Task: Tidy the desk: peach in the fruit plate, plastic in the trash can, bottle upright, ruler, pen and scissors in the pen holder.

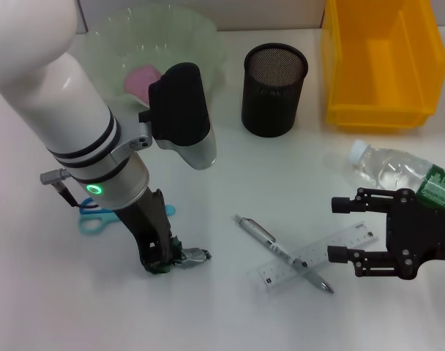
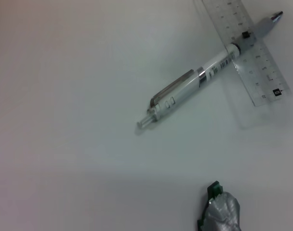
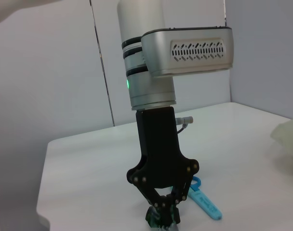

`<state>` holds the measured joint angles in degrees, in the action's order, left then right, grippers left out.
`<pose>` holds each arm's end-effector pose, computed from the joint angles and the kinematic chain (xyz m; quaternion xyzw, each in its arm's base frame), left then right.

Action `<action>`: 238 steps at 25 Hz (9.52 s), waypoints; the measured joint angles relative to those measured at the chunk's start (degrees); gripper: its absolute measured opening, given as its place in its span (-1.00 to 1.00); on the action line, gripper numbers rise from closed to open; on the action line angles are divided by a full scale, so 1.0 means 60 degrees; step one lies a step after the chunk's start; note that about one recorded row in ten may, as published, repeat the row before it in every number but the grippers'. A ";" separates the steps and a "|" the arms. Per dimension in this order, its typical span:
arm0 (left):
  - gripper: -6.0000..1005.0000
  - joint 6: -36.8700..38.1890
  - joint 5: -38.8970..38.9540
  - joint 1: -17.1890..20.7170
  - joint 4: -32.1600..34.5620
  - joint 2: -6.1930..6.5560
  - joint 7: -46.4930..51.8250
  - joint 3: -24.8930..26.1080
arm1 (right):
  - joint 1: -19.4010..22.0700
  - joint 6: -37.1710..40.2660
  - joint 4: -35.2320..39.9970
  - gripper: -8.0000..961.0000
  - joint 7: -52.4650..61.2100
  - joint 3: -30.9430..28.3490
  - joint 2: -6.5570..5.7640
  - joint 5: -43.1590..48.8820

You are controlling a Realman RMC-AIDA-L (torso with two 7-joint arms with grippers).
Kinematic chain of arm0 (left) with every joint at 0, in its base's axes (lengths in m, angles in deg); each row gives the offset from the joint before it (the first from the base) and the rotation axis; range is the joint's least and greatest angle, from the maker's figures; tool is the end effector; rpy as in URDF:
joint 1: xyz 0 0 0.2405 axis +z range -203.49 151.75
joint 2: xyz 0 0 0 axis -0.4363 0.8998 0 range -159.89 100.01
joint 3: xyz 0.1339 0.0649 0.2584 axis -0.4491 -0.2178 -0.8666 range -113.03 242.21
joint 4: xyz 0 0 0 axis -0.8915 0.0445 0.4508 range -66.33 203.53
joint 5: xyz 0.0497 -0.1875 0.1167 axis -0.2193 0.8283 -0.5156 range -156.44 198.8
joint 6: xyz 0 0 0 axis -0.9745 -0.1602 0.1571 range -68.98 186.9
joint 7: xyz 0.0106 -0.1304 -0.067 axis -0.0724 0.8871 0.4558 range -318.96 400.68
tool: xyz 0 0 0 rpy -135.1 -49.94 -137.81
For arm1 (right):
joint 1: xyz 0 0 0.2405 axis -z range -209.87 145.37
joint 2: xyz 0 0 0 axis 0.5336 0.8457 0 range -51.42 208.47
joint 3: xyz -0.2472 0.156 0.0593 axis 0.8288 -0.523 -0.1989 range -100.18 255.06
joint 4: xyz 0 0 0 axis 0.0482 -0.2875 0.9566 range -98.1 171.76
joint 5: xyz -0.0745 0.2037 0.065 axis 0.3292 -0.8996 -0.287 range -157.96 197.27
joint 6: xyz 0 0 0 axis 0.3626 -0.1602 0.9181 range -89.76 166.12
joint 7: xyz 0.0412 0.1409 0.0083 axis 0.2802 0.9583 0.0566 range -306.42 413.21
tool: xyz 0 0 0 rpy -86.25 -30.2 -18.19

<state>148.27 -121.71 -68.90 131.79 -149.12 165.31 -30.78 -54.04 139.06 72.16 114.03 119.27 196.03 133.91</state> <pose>-0.1895 0.3709 -0.0954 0.9579 0.0720 -0.2778 0.0089 0.3382 0.2886 -0.0218 -0.9569 0.1108 0.2552 0.0832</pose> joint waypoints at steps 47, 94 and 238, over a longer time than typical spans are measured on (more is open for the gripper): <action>-0.93 0.0265 0.6540 0.1621 -0.4321 0.0133 -0.6948 0.5367 | 0.0106 0.0179 -0.0073 0.53 0.0088 0.0001 -0.0073 0.0064; -0.94 0.0402 1.0539 0.1998 -0.9292 -0.0001 -1.3158 0.5451 | 0.0018 0.0017 -0.0216 0.53 0.0014 0.0001 0.0198 -0.0016; -0.93 -0.1101 0.7816 0.1079 -1.2709 -0.0015 -1.6202 1.0870 | -0.1436 -0.2324 -0.5639 -0.99 -0.1129 -0.0029 0.0381 -0.3677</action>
<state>141.66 -74.81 -62.43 55.54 -149.20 68.10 34.45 -62.66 125.12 38.33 107.26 119.09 198.31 111.85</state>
